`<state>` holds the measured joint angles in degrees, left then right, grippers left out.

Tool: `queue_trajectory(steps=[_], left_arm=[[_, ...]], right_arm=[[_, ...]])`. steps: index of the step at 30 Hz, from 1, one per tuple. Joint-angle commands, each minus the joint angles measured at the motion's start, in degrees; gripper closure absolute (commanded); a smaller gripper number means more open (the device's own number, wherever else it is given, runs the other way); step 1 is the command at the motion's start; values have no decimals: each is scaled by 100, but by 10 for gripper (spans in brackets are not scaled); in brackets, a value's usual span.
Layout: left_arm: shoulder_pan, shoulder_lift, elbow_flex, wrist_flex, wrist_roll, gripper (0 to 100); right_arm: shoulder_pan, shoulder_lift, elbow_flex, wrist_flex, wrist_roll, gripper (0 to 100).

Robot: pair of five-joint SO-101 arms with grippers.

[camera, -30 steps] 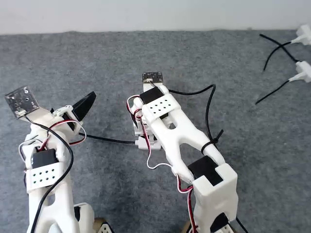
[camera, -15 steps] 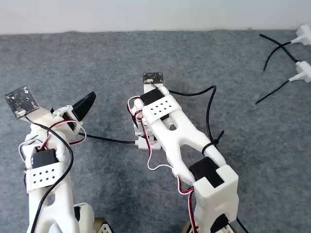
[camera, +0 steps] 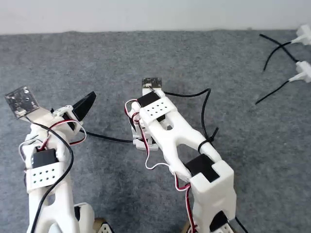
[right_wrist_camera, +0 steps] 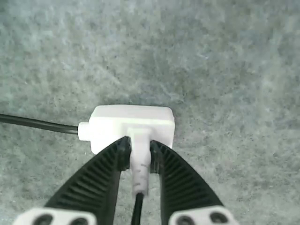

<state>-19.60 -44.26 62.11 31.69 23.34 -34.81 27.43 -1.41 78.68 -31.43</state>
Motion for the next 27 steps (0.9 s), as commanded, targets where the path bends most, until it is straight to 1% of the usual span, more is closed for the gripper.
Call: queue_trajectory(steps=[1,12,14,17,18,25,27], left_arm=[[-18,-70,-277,-158,18,504],[-18,-70,-277,-158,18,504],[-18,-70,-277,-158,18,504],[-18,-70,-277,-158,18,504],[-18,-70,-277,-158,18,504],[-18,-70,-277,-158,18,504],[-18,-70,-277,-158,18,504]], right_arm=[[-303,690,334,101,-44,991],[-295,681,229,75,0,989],[-268,708,26,145,308,987],[-259,725,-413,409,1327,986],[-251,725,-589,532,1565,986],[312,716,-2321,1640,1582,980],[453,716,-2954,2053,1591,943]])
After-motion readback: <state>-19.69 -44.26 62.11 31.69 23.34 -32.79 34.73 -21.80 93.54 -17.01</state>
